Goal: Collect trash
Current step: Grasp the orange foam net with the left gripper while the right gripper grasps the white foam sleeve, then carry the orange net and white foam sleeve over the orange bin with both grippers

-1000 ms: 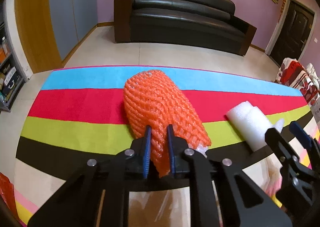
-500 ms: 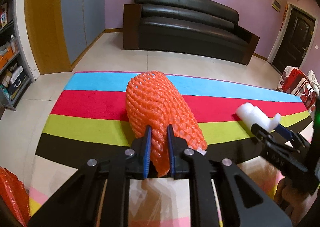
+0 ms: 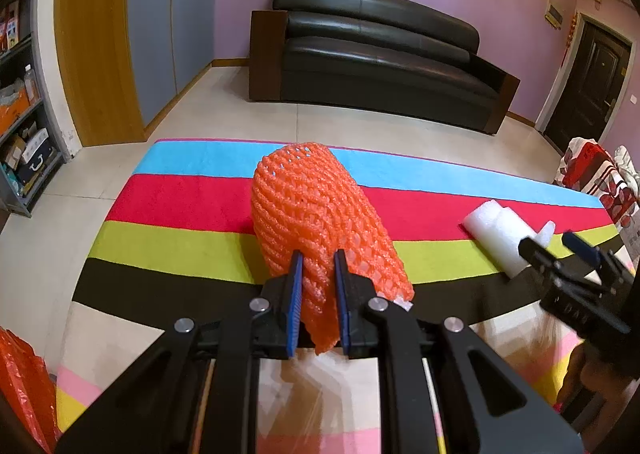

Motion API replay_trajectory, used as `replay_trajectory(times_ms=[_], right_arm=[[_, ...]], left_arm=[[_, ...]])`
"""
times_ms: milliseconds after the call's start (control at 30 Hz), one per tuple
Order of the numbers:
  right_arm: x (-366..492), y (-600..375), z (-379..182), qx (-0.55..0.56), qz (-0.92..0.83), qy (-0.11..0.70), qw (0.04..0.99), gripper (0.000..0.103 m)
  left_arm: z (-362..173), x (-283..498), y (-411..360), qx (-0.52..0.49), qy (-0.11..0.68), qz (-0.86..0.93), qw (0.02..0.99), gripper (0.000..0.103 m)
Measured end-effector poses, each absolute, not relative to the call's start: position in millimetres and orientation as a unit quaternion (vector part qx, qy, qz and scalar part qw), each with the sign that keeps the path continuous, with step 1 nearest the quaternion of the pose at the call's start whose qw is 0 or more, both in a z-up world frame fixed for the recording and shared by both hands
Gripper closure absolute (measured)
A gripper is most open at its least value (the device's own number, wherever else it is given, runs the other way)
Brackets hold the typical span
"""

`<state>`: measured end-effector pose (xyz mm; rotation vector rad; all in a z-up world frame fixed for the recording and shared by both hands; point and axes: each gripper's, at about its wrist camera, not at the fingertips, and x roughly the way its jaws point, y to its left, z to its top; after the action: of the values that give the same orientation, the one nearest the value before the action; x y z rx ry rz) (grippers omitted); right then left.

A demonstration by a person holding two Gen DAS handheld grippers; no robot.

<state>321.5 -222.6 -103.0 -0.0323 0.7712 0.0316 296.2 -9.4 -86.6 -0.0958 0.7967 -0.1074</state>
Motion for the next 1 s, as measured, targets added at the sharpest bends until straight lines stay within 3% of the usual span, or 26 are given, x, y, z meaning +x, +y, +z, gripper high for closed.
replay_trajectory(times_ms=[167,333,1000], right_arm=[[343.0,-219.7,-116.5,-0.040,0.032,0.417,0.907,0.019],[351.5,-225.5,-129.2,-0.028,0.032,0.448,0.893,0.043],[215.6,-189.8,-60.0,-0.013,0.005,0.334,0.943,0.045]], left_arm=[[-83.6,294.5,-9.2,-0.040,0.385,-0.056,0.920,0.088],[-82.2,293.6,-4.7,-0.035,0.385,-0.055,0.921,0.088],[-55.9,234.6,11.1,-0.035,0.366,-0.045,0.929,0.088]])
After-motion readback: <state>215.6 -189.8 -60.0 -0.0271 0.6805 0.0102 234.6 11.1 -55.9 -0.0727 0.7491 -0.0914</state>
